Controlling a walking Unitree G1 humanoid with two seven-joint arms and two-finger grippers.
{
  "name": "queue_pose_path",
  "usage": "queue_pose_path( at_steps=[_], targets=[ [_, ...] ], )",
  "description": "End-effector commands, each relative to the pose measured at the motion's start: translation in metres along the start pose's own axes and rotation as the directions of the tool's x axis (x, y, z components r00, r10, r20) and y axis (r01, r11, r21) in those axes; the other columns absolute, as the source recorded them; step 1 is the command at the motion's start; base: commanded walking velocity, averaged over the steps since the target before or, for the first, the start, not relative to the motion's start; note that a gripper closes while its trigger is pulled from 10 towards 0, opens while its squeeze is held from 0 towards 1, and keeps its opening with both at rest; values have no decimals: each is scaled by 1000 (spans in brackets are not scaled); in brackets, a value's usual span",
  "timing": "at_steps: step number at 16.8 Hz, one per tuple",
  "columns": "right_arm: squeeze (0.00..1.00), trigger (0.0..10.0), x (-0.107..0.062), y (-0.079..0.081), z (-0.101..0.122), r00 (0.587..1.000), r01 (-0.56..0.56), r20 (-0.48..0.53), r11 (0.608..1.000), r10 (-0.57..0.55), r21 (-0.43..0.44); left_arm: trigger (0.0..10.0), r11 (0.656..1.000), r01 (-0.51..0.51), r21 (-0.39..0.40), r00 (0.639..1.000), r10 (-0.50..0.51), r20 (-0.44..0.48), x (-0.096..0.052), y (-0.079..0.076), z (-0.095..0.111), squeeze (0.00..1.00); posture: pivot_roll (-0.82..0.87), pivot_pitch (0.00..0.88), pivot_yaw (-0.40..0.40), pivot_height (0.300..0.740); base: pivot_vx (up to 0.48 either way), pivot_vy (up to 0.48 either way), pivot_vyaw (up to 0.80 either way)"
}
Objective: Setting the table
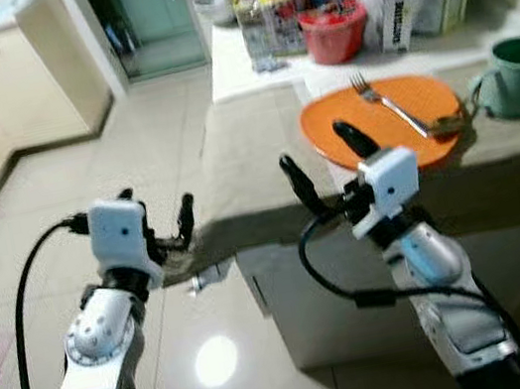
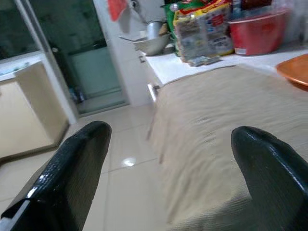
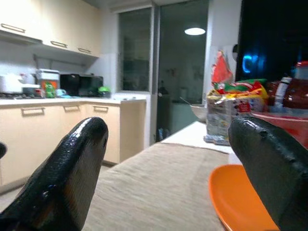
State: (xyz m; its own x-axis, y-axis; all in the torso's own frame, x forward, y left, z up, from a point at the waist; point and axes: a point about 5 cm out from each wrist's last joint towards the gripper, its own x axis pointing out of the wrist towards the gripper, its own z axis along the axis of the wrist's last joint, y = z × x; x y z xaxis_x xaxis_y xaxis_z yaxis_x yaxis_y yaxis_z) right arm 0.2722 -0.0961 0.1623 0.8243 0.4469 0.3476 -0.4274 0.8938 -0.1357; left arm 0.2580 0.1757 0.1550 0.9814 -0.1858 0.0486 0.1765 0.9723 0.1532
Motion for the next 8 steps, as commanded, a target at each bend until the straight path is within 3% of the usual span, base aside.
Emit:
queue_pose_path(
  at_steps=[1,5,8],
  targets=[
    [0,10000,3,0,4,1000,8,12,1000,-8,19,10000,1000,-2,8,1000,2,-21,-2,3,-4,0,-70,0,124,740,0,0,0],
    [0,10000,4,-21,-7,988,144,-52,990,-143,11,10000,1000,-1,22,999,2,-47,3,5,-4,0,-65,0,132,740,0,0,0],
    [0,10000,3,-26,-14,978,184,-100,983,-184,-2,10000,1000,-13,11,999,14,-43,4,9,-2,0,-65,0,135,740,0,0,0]
  ],
)
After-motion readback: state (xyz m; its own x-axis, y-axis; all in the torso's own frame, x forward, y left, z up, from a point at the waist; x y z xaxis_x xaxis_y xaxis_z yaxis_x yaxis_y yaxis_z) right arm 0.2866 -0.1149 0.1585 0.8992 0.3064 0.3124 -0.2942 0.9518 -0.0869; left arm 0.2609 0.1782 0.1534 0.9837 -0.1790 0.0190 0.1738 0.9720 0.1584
